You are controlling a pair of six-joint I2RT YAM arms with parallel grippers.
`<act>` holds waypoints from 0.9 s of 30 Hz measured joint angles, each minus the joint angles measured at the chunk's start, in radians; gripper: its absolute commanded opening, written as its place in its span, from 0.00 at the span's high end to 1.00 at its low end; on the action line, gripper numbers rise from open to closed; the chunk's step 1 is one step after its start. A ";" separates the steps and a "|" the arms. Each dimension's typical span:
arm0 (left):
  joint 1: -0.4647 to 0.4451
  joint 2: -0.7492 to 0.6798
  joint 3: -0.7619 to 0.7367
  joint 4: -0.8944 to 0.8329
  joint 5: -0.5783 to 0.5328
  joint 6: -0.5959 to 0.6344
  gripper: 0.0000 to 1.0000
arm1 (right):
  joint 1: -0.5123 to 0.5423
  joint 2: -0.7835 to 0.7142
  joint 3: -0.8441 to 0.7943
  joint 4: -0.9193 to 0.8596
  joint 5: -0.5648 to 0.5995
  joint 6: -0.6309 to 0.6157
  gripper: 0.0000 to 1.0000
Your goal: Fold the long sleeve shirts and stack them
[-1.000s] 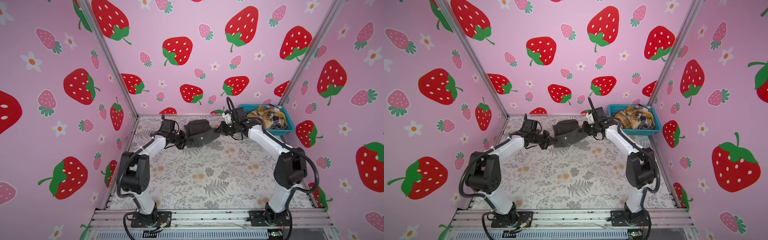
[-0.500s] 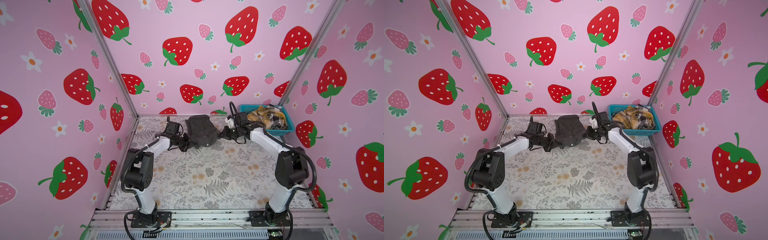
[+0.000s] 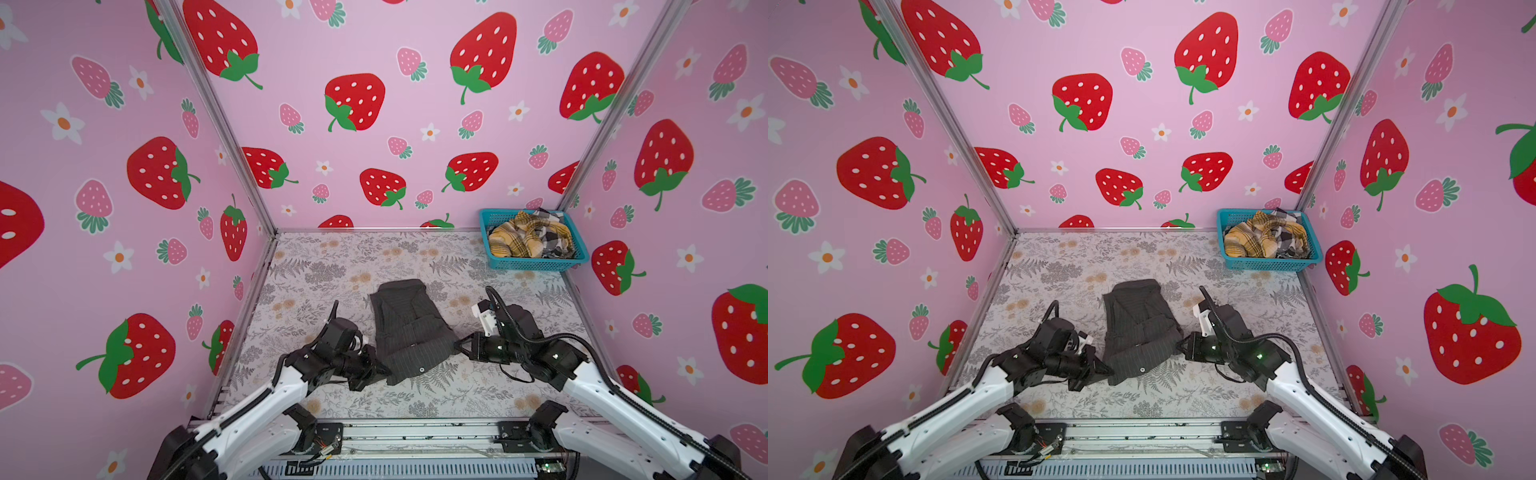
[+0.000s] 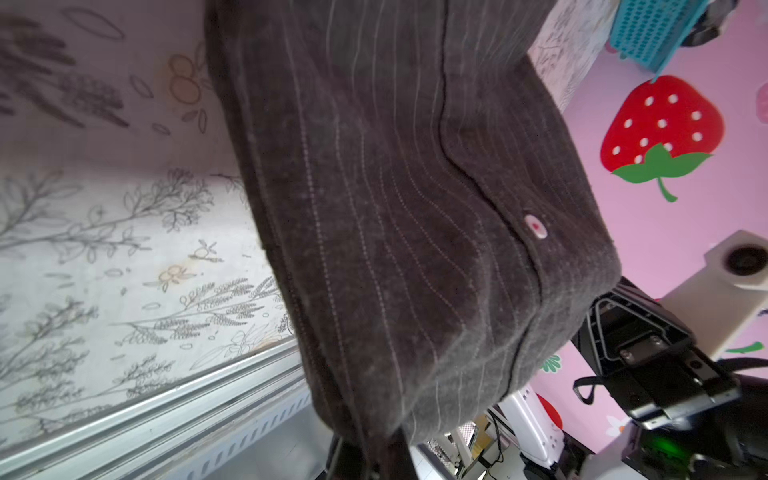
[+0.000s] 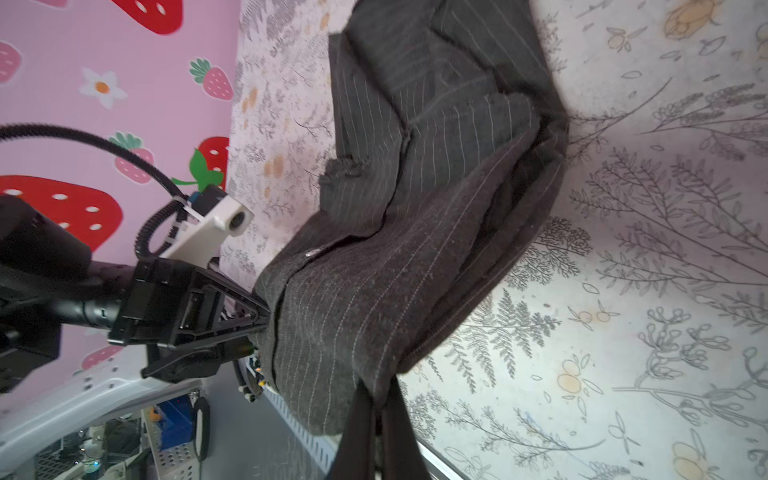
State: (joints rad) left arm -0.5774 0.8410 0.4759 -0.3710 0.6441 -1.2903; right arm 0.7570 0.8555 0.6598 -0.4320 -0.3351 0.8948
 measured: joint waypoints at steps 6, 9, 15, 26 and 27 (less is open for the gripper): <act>0.067 0.077 0.144 -0.002 -0.040 -0.020 0.97 | -0.018 0.211 0.212 -0.014 0.035 -0.019 1.00; 0.175 0.215 0.247 0.031 -0.043 0.013 0.80 | -0.070 0.379 0.377 -0.005 0.026 -0.064 1.00; 0.390 0.700 0.683 -0.005 -0.041 0.171 0.13 | -0.185 0.913 0.893 -0.009 -0.024 -0.196 0.23; 0.467 0.893 0.913 -0.090 -0.103 0.295 0.35 | -0.274 1.231 1.249 -0.211 0.059 -0.397 0.15; 0.459 0.854 0.892 -0.091 -0.121 0.294 0.33 | -0.271 1.226 1.246 -0.212 0.058 -0.409 0.18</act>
State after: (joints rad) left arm -0.1181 1.6951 1.3682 -0.4618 0.5236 -0.9966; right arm 0.4858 2.0819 1.9060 -0.6445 -0.2771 0.4858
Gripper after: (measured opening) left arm 0.663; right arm 0.858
